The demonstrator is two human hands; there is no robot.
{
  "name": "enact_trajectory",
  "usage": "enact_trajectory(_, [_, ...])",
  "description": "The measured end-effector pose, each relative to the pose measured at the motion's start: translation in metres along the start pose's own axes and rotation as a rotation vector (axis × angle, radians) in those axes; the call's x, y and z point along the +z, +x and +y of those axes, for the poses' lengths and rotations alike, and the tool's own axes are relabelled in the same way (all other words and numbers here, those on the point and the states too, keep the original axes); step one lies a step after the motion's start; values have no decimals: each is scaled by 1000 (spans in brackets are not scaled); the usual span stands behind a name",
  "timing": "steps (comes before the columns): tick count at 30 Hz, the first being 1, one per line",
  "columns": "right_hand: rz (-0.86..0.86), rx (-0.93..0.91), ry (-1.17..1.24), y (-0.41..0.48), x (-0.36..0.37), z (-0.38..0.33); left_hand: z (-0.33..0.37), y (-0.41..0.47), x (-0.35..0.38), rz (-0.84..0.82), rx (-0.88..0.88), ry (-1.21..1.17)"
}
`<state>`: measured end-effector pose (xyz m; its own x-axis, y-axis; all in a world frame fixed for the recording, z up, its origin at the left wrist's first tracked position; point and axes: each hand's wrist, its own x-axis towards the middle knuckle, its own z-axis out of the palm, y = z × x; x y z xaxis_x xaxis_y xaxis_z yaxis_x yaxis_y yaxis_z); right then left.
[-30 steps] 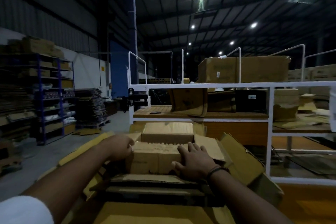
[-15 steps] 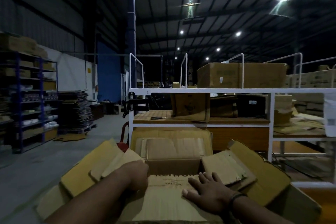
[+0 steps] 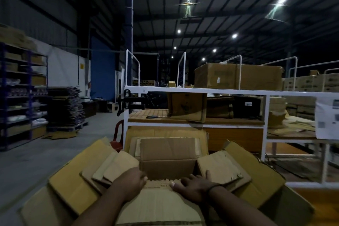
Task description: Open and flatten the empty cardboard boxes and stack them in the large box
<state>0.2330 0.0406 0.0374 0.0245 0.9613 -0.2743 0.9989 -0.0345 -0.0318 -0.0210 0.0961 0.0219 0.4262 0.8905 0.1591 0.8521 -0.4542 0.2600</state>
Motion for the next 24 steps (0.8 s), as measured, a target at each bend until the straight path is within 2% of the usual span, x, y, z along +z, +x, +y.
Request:
enact_trajectory(4, [101,35,41,12,8,-1,-6,1,2,-10,39,-3])
enact_trajectory(11, [317,30,75,8,18,0,-14,5,13,36,-12,-4])
enact_trajectory(16, [534,22,173,4,26,4,-11,0,18,168,-17,-165])
enact_trajectory(19, [802,-58,254,-4,27,4,-6,-6,18,362,-20,-383])
enact_trajectory(21, [905,-152,465,-10,27,4,-11,-6,17,436,-44,-649])
enact_trajectory(23, [886,-228,978,-18,23,7,-17,-5,15,453,-99,-963])
enact_trajectory(24, [866,-210,1252,-21,22,11,-18,-4,14,463,-105,-1038])
